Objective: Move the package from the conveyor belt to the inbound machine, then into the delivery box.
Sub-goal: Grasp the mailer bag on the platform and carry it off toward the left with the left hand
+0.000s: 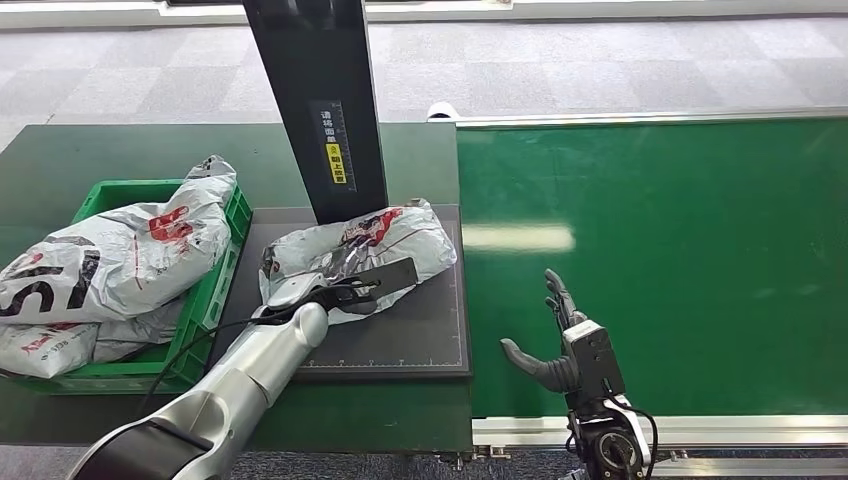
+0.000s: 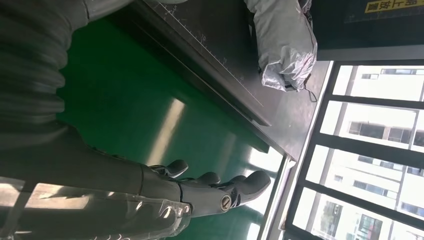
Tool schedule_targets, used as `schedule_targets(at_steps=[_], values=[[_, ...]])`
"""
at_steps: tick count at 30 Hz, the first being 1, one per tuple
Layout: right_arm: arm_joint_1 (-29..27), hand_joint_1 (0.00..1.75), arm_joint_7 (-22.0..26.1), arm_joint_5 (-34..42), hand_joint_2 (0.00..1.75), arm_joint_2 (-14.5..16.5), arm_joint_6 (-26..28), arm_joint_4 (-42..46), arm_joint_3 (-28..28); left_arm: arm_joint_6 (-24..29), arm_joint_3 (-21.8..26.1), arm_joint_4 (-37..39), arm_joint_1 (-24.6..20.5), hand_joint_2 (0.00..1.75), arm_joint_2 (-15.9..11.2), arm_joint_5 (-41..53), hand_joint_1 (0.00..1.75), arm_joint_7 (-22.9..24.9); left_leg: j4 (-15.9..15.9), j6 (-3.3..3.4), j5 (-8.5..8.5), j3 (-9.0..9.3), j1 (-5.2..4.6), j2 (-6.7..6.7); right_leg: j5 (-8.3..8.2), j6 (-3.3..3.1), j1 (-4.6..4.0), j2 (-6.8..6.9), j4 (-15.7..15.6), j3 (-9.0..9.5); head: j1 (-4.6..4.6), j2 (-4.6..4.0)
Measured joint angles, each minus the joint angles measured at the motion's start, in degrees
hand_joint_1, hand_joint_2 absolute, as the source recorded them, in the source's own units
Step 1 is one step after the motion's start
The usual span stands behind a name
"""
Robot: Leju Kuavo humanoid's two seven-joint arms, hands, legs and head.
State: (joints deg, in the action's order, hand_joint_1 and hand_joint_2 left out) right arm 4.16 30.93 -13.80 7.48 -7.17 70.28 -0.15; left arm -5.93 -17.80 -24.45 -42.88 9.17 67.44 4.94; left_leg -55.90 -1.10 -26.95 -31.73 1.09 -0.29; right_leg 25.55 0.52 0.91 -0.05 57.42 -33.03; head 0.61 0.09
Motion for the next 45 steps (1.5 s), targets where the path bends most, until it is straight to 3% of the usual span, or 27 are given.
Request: schedule_targets(at_steps=[2,4,12,16,22,28,31,35,39,45], values=[[-0.03,0.00,-0.10,0.29,1.75,0.06,-0.04,-0.10,0.03,0.38,0.22,0.28,0.00,1.75,0.14,1.12,1.59,-0.05,0.00,0.00,0.00,0.06,0.00,0.00,0.00,0.00,0.00,0.00,0.00,0.05,0.00,0.00],[-0.10,0.00,-0.16,0.37,1.75,0.08,-0.07,-0.11,0.04,0.94,0.23,0.42,-0.03,1.75,0.19,2.27,1.71,-0.07,0.00,-0.01,0.01,0.10,0.00,0.00,0.00,0.00,0.00,-0.01,0.00,0.09,-0.01,0.00],[-0.20,0.00,-0.24,0.38,1.75,0.08,-0.08,-0.09,0.10,4.27,0.05,0.54,-0.10,1.75,0.19,5.10,1.75,-0.03,-0.01,0.00,0.01,0.18,-0.01,0.00,0.00,0.01,0.00,-0.01,0.00,0.15,-0.01,0.00],[-0.21,0.00,-0.24,0.39,1.75,0.08,-0.08,-0.09,0.13,4.56,0.00,0.54,-0.11,0.00,0.19,5.30,1.75,-0.03,-0.01,-0.01,-0.02,0.17,-0.01,0.00,0.02,0.02,0.01,-0.01,0.00,0.15,-0.01,0.00],[-0.29,0.00,-0.27,0.68,1.75,0.03,-0.10,-0.05,0.16,7.85,-0.52,0.54,0.74,0.00,0.19,6.88,1.75,-0.62,-0.01,-0.01,-0.02,0.21,-0.01,0.00,0.02,0.02,0.00,-0.01,0.00,0.13,0.00,0.00],[-0.57,0.00,-0.42,1.25,1.75,-0.11,-0.15,0.17,0.24,12.61,0.56,0.51,1.95,0.00,0.28,4.58,1.75,-4.86,-0.02,-0.01,-0.01,0.19,-0.01,-0.01,0.02,0.03,0.01,0.00,0.00,0.08,-0.01,0.00],[-0.71,0.00,-0.55,1.59,1.75,-0.25,-0.15,0.58,0.26,14.63,2.54,-0.22,2.99,0.00,0.59,-0.54,1.75,-11.88,-0.04,-0.01,0.00,0.10,-0.01,-0.02,0.02,0.03,0.01,0.00,0.00,-0.02,-0.01,0.00],[-1.17,0.00,-0.80,2.62,1.75,-0.53,-0.11,1.55,0.30,19.47,5.54,-5.15,6.66,0.00,1.48,-11.25,1.75,-27.49,-0.08,0.00,0.02,-0.19,-0.02,0.00,-0.01,0.04,0.02,-0.01,0.00,-0.30,0.01,0.00],[-1.61,0.00,-0.83,3.26,1.75,-0.83,0.02,2.32,0.40,24.10,6.24,-11.14,9.35,0.00,1.73,-15.40,1.75,-31.57,-0.08,0.00,0.01,-0.35,-0.02,0.01,-0.01,0.04,0.01,-0.02,0.00,-0.49,0.00,0.00],[-2.41,0.00,-0.80,4.27,1.75,-1.21,1.06,2.89,0.74,39.82,4.76,-26.65,15.00,0.00,0.47,-17.38,1.75,-33.76,-0.07,0.00,0.02,-0.62,-0.01,-0.01,0.00,0.04,0.00,-0.01,0.00,-0.75,0.00,0.00]])
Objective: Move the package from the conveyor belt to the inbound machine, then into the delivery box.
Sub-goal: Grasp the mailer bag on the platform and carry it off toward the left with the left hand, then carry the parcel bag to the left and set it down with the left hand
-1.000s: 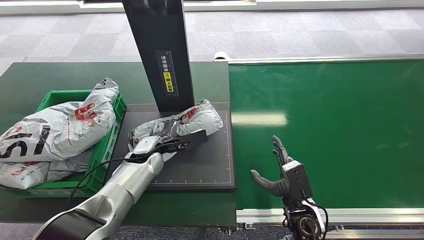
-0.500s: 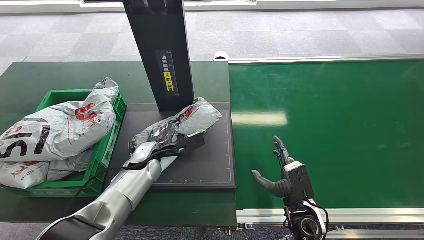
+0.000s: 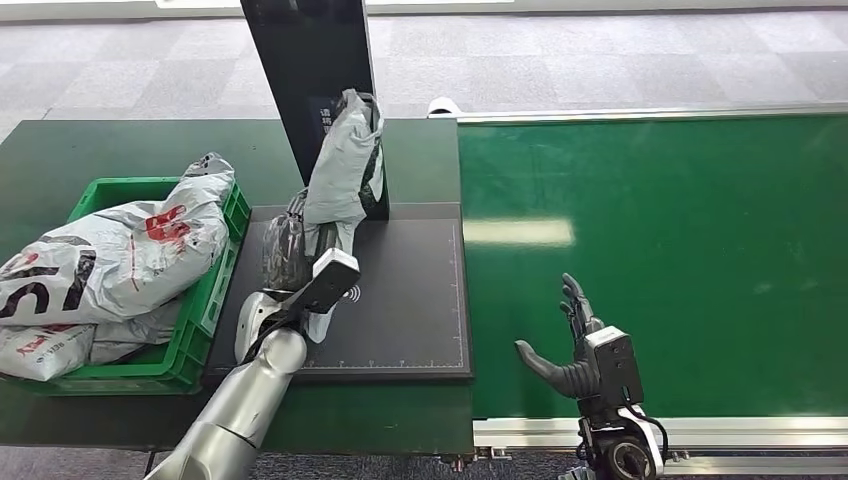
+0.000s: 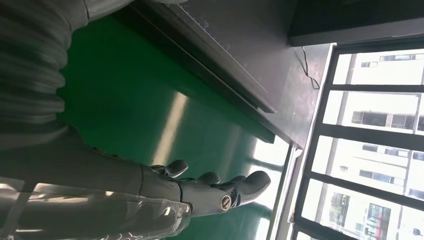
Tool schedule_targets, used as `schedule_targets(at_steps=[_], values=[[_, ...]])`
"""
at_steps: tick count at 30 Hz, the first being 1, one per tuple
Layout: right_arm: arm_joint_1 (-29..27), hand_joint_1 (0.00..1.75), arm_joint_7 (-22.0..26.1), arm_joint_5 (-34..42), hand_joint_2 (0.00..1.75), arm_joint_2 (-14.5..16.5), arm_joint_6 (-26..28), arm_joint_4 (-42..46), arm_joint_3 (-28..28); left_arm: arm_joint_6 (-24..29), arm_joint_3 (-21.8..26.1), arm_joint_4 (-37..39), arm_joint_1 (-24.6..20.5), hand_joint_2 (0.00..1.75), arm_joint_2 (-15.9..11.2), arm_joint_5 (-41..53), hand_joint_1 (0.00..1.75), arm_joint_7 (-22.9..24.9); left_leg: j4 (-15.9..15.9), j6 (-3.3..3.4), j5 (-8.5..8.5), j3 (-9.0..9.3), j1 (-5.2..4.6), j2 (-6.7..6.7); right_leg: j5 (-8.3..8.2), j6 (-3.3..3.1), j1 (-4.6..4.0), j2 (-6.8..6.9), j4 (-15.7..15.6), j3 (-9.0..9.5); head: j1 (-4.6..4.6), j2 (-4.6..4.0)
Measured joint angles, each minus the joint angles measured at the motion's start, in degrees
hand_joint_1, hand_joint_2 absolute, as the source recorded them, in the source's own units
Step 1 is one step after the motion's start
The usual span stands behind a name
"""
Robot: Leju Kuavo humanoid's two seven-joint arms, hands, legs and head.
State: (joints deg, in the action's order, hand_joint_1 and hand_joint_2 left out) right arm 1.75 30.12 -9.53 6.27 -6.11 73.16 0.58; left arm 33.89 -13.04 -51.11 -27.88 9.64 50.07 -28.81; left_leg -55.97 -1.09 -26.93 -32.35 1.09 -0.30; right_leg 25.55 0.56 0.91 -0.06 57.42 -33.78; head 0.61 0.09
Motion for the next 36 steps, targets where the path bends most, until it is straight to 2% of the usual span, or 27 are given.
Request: schedule_targets(at_steps=[3,7,10,14,19,26,29,33,36], values=[[-0.91,0.00,0.13,0.21,1.75,-0.14,0.58,0.55,0.21,4.72,-0.73,-7.82,2.70,0.00,-0.74,1.66,1.75,-1.80,0.00,0.00,0.00,-0.06,0.00,0.00,0.01,0.00,0.00,0.00,0.00,-0.06,0.00,0.00],[-2.09,0.00,0.38,0.33,1.75,-0.30,0.92,1.32,0.42,5.76,0.50,-16.06,5.49,0.00,-0.59,5.32,1.75,-6.03,0.00,0.01,-0.01,-0.10,-0.01,0.01,0.01,0.01,0.01,0.00,0.00,-0.08,0.00,0.00],[-2.92,0.00,0.62,0.40,1.75,-0.37,1.19,1.96,0.67,5.85,4.11,-21.76,7.08,0.00,0.74,11.42,1.75,-9.86,0.00,0.01,-0.01,-0.11,-0.01,0.02,0.01,0.01,0.01,0.00,0.00,-0.09,-0.01,0.00],[-3.88,0.00,0.74,0.46,1.75,-0.43,1.35,2.87,1.26,5.88,10.43,-27.95,7.69,0.00,2.25,19.35,1.75,-10.55,0.00,0.00,-0.01,-0.10,0.00,0.03,0.01,0.00,0.00,0.00,0.00,-0.09,0.01,0.00],[-4.25,0.00,0.74,0.46,1.75,-0.47,1.35,3.41,1.48,5.94,18.58,-32.68,7.15,0.00,2.65,25.70,1.75,-7.30,0.01,-0.01,0.00,-0.06,0.01,0.06,0.01,0.00,-0.01,-0.02,0.00,-0.09,0.01,0.00],[-4.27,0.00,0.74,0.44,1.75,-0.55,1.35,3.60,1.69,6.11,23.75,-34.40,6.02,0.00,1.81,27.15,1.75,-5.51,0.00,-0.01,0.01,-0.09,-0.01,0.05,0.00,0.01,0.00,-0.02,0.00,-0.07,-0.02,0.00],[-4.15,0.00,0.74,0.44,1.75,-0.67,1.34,3.58,1.71,6.13,25.88,-33.92,4.50,0.00,-0.13,30.70,1.75,-0.76,0.00,-0.01,0.01,-0.09,0.00,0.04,0.00,0.00,0.00,-0.02,0.00,-0.09,-0.01,0.00],[-4.01,0.00,0.64,0.38,1.75,-0.80,1.22,3.59,1.75,6.13,28.12,-29.84,1.36,0.00,-4.35,33.76,1.75,5.71,0.01,-0.02,0.02,-0.06,0.02,0.04,0.00,-0.01,-0.03,-0.02,0.01,-0.10,0.02,0.00],[-3.94,0.00,0.56,0.33,1.75,-0.81,1.17,3.60,1.75,6.13,28.54,-28.01,0.43,0.00,-5.45,35.22,1.75,8.19,0.01,-0.03,0.03,-0.05,0.03,0.03,0.01,-0.01,-0.03,-0.02,0.01,-0.10,0.02,0.00]])
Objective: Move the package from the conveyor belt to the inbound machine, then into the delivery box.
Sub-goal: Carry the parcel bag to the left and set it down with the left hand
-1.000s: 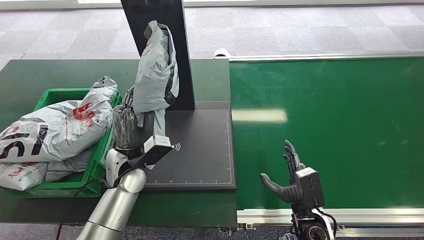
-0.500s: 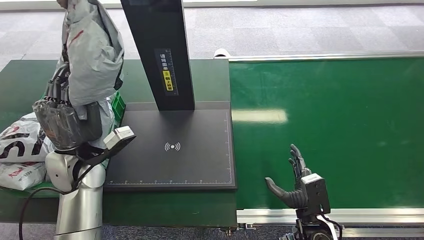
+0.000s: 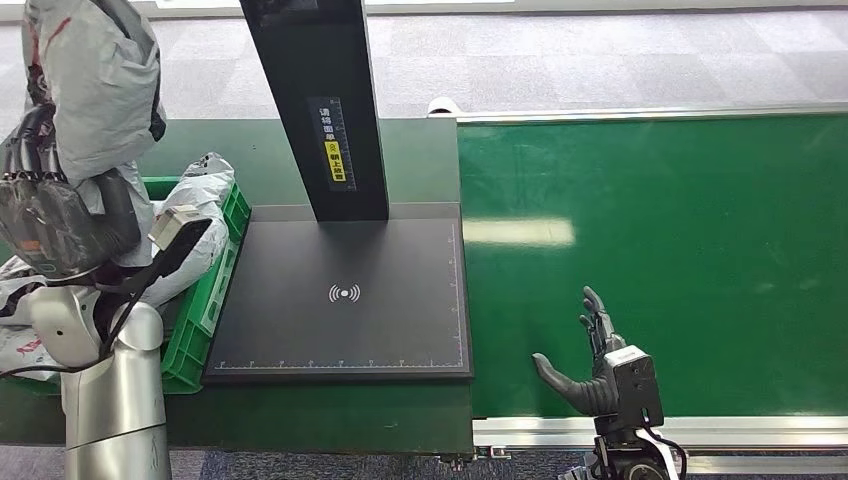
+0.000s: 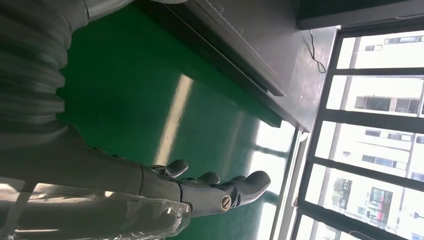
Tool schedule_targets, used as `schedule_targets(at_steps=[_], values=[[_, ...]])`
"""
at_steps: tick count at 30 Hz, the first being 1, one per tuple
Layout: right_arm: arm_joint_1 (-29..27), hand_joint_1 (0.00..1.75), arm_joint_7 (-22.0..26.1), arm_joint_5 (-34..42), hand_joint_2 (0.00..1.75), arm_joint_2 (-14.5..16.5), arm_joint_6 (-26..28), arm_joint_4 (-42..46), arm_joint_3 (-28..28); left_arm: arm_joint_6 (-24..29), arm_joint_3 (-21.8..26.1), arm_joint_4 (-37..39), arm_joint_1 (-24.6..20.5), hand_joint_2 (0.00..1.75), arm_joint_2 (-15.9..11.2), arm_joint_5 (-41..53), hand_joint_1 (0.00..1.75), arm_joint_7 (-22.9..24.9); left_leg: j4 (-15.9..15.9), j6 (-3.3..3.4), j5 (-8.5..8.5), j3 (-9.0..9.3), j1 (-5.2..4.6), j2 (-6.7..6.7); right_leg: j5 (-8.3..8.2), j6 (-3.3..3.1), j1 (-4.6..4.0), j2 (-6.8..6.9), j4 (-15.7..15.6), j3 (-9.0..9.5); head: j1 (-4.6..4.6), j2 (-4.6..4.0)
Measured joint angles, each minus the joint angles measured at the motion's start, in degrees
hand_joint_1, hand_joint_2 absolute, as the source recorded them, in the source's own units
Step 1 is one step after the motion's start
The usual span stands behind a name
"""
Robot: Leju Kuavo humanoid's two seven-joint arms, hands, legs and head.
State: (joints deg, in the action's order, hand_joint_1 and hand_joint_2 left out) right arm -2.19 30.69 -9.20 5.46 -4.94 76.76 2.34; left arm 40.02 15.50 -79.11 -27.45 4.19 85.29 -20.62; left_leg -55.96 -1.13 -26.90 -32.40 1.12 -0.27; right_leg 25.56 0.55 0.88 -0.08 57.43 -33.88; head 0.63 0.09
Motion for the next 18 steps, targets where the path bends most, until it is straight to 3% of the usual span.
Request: schedule_targets(at_steps=[3,7,13,18], values=[[0.05,0.00,-0.03,-0.02,1.75,-0.03,-0.04,-0.01,0.00,-0.14,0.01,1.63,-0.69,0.00,-0.67,0.67,1.75,1.86,0.00,-0.01,0.01,0.00,0.00,0.00,0.00,0.00,0.00,0.00,0.00,0.00,-0.02,0.00],[0.30,0.00,-0.61,-0.36,1.75,-0.40,-0.69,0.00,0.00,-5.18,-1.20,19.33,-5.85,1.75,-6.81,0.23,1.75,14.67,-0.01,-0.01,0.03,0.00,-0.02,0.19,-0.04,-0.01,0.01,-0.09,0.02,0.00,-0.05,0.00],[0.33,0.00,-0.71,-1.26,1.75,-0.44,-1.17,-0.02,0.00,-13.00,-2.77,26.22,-6.69,1.75,-9.72,0.99,1.75,24.33,0.00,-0.02,0.00,-0.04,-0.02,0.23,-0.02,-0.01,0.02,-0.13,0.01,-0.06,-0.03,0.00],[0.36,0.00,-0.78,-1.83,1.75,-0.38,-1.37,-0.02,0.00,-15.09,-3.37,29.76,-6.60,1.75,-10.77,2.27,1.75,27.75,0.01,-0.02,0.00,-0.04,-0.02,0.25,-0.02,-0.01,0.01,-0.15,0.01,-0.07,-0.04,0.00]])
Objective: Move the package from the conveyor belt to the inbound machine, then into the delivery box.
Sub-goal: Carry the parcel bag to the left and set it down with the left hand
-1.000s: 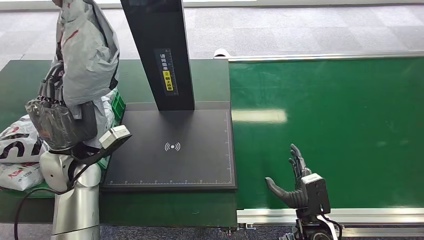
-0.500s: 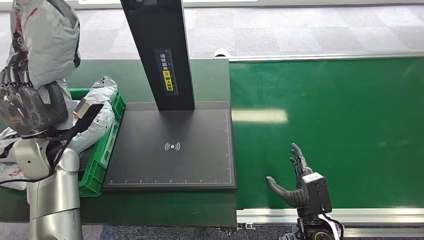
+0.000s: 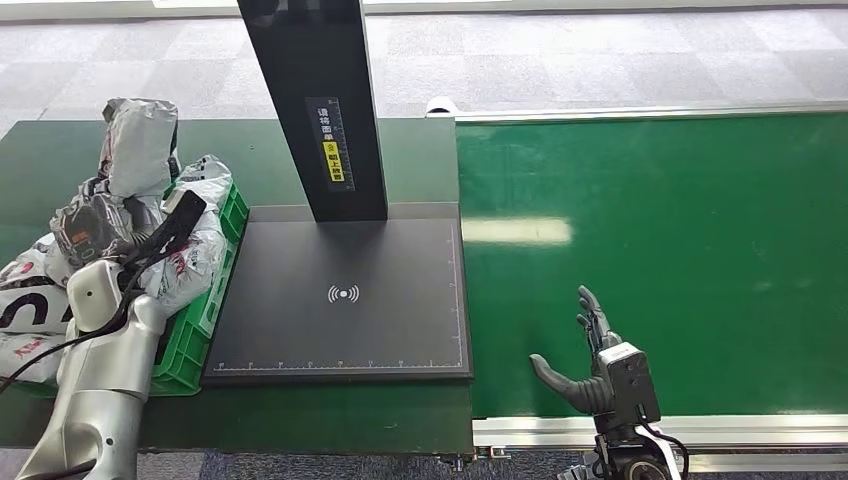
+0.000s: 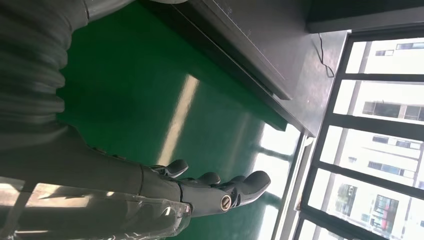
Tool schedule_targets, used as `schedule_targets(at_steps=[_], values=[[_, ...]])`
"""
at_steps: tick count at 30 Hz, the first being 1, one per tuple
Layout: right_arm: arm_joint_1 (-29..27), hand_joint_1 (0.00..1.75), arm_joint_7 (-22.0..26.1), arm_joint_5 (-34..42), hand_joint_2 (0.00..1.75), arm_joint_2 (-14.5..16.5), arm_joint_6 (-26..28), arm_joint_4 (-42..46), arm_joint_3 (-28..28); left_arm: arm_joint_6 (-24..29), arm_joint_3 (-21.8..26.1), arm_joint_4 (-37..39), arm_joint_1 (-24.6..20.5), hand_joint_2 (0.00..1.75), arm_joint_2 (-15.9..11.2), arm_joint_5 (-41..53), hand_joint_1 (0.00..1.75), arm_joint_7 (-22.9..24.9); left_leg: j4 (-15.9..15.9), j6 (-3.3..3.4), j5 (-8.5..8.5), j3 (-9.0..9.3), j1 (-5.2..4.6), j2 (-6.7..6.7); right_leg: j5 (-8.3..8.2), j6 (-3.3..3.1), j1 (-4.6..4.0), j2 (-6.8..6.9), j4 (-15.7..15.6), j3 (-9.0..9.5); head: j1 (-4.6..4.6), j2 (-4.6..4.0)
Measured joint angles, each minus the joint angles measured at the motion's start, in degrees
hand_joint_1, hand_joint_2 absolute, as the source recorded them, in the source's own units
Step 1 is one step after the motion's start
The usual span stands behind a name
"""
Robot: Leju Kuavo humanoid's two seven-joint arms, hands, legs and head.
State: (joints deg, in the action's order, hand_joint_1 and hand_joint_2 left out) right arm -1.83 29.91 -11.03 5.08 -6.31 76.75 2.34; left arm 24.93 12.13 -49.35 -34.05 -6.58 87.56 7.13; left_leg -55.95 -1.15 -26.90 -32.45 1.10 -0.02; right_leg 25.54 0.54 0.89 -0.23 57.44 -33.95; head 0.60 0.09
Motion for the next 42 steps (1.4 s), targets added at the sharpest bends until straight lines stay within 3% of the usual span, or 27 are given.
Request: schedule_targets(at_steps=[5,6,7,9,10,11,16,18,20,24,26,29,33,40,41,42], values=[[0.02,0.00,-0.03,-0.17,1.75,0.05,-0.17,0.01,0.00,-0.33,-0.28,1.65,-0.02,1.75,-0.47,0.42,1.75,0.80,0.00,0.00,0.00,0.01,0.00,0.02,0.00,0.00,0.00,-0.03,0.00,0.01,0.00,0.00],[0.03,0.00,-0.05,-0.21,1.75,0.08,-0.20,0.01,0.00,-0.25,-0.33,1.92,-0.02,1.31,-0.57,0.71,1.66,0.99,0.00,0.00,0.00,0.01,0.00,0.03,0.00,0.00,0.00,-0.04,0.00,0.01,-0.01,0.00],[0.04,0.00,-0.09,-0.26,1.75,0.10,-0.21,0.01,0.00,0.01,-0.39,2.18,-0.04,0.87,-0.72,1.09,1.32,1.22,0.00,0.00,0.00,0.01,0.00,0.04,0.00,0.00,0.00,-0.05,0.00,0.00,0.00,0.00],[0.07,0.00,-0.25,-0.37,1.75,0.14,-0.23,0.03,0.01,1.33,-0.54,2.72,-0.08,0.00,-1.03,1.79,0.45,1.79,0.00,0.00,0.00,0.01,0.00,0.06,0.00,0.00,0.00,-0.07,0.00,-0.01,0.01,0.00],[0.09,0.00,-0.34,-0.41,1.75,0.16,-0.23,0.09,0.02,2.46,-0.67,2.98,-0.10,0.00,-1.19,2.01,0.10,2.19,0.00,0.00,0.00,0.02,0.00,0.06,0.00,0.00,0.00,-0.07,0.00,-0.01,0.01,0.00],[0.10,0.00,-0.46,-0.44,1.75,0.19,-0.23,0.19,0.03,3.94,-0.89,3.21,-0.11,0.00,-1.36,2.12,0.00,2.66,0.00,0.00,0.00,0.02,0.00,0.06,0.00,0.00,0.00,-0.07,0.00,-0.02,0.00,0.00],[0.08,0.00,-0.99,-0.45,1.75,0.43,-0.23,1.02,0.10,13.26,-3.60,3.06,0.13,0.00,-2.62,2.31,0.00,4.49,0.00,0.00,0.00,0.01,0.01,0.05,0.00,0.00,-0.01,-0.07,0.00,-0.02,0.01,0.00],[0.08,0.00,-1.04,-0.44,1.75,0.49,-0.22,1.16,0.12,14.61,-5.40,0.51,0.93,0.87,-3.53,2.31,0.00,6.15,0.00,0.00,0.00,0.00,0.01,0.06,0.00,0.00,-0.01,-0.07,0.00,-0.02,0.00,0.00],[0.09,0.00,-1.08,-0.34,1.75,0.49,-0.13,1.24,0.13,15.03,-8.94,-4.02,2.00,1.75,-5.75,2.34,0.00,10.68,0.00,0.00,0.00,-0.01,0.01,0.06,0.00,0.00,-0.02,-0.07,0.01,-0.03,-0.01,0.00],[0.12,0.00,-1.09,0.23,1.75,0.47,0.39,1.26,0.15,15.26,-20.72,-14.12,2.13,1.75,-14.02,2.37,0.00,24.56,-0.01,-0.01,0.01,-0.04,0.03,0.00,0.01,-0.01,-0.05,-0.03,0.01,-0.06,0.01,0.00],[0.16,0.00,-1.07,0.50,1.75,0.47,0.62,1.26,0.15,15.29,-27.34,-18.38,0.96,1.75,-18.93,2.44,0.00,28.34,0.00,-0.01,0.01,-0.05,0.05,0.00,0.01,-0.01,-0.06,-0.02,0.01,-0.05,0.01,0.00],[0.18,0.00,-1.03,0.61,1.75,0.47,0.78,1.26,0.15,15.32,-33.82,-23.36,-0.58,1.75,-24.77,2.47,0.00,28.83,0.01,-0.01,0.01,-0.04,0.05,0.12,-0.01,-0.03,-0.07,-0.13,0.02,-0.05,0.01,0.00],[0.19,0.00,-0.90,0.75,1.75,0.42,0.94,1.22,0.13,15.34,-34.14,-32.50,-0.19,1.75,-30.83,2.38,0.00,27.52,0.01,-0.02,0.00,-0.04,0.05,0.31,-0.01,-0.04,-0.07,-0.34,0.02,-0.14,0.00,0.00],[0.36,0.00,-0.81,0.84,1.75,0.39,0.99,1.19,0.07,15.31,-31.25,-41.45,1.48,1.75,-34.04,2.33,0.00,25.56,0.01,-0.05,-0.02,-0.03,0.04,0.23,0.01,-0.03,-0.06,-0.29,0.00,-0.15,-0.02,0.00],[0.36,0.00,-0.72,0.96,1.75,0.38,1.06,1.18,0.05,15.27,-30.45,-42.73,2.25,1.75,-33.00,2.07,0.00,23.61,0.01,-0.05,-0.02,0.01,-0.01,0.24,0.01,-0.03,-0.01,-0.30,-0.01,-0.16,0.06,0.00],[0.38,0.00,-0.58,1.16,1.75,0.36,1.21,1.11,0.05,15.27,-28.86,-44.54,3.25,1.75,-29.88,0.97,0.00,19.63,0.00,-0.01,-0.02,0.03,-0.07,0.19,0.04,0.03,0.05,-0.26,-0.03,-0.12,0.15,0.00]])
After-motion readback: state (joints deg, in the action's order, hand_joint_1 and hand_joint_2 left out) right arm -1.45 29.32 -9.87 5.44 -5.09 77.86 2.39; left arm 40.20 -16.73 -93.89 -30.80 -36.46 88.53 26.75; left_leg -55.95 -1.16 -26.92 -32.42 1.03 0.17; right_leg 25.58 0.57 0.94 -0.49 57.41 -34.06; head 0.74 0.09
